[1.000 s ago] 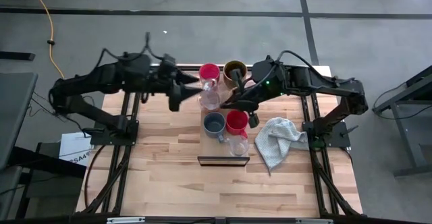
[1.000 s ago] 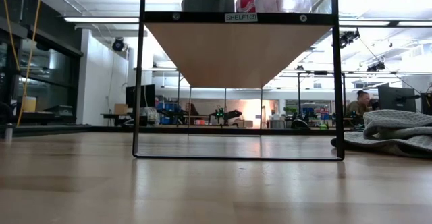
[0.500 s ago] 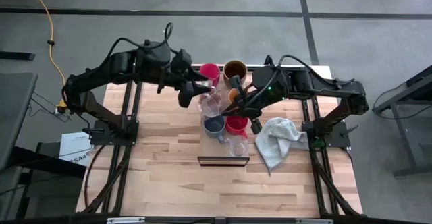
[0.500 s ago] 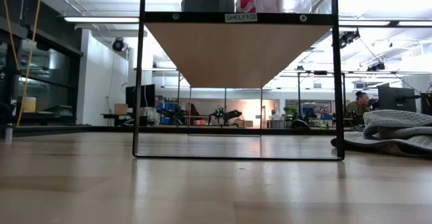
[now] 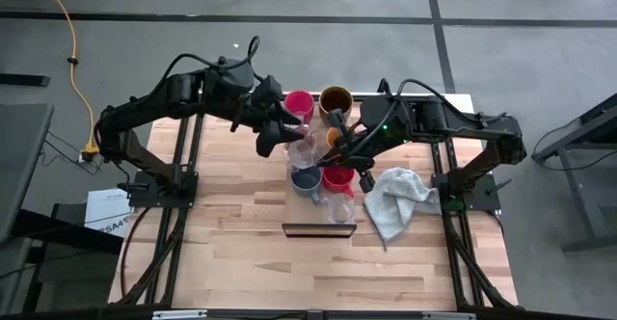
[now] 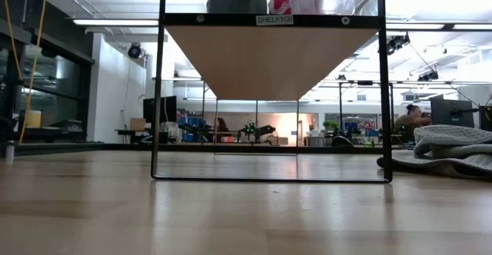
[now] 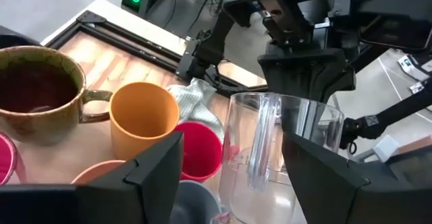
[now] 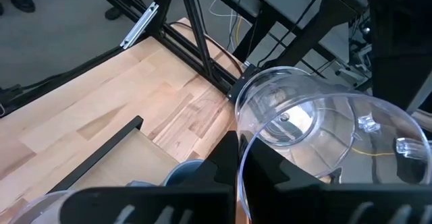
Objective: Stack small to large cups/mugs on shelf
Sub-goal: Put the transparent mug on the shelf
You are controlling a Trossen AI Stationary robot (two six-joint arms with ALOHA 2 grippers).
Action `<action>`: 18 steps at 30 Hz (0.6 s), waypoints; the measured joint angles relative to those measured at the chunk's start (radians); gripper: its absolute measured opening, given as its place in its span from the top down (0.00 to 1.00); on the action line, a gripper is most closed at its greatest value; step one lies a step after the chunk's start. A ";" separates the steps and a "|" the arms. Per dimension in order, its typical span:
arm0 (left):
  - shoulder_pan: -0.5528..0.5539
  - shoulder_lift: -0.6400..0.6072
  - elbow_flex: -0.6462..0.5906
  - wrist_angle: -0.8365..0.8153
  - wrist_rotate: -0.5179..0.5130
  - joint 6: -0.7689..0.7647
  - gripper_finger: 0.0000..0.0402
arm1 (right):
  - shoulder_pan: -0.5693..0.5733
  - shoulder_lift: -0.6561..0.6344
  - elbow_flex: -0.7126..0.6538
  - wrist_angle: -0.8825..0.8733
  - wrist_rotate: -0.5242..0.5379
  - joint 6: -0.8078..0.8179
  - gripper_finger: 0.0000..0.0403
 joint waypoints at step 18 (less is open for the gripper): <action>0.000 -0.006 0.000 -0.019 -0.054 0.029 0.97 | 0.000 0.000 0.000 -0.001 0.050 0.090 1.00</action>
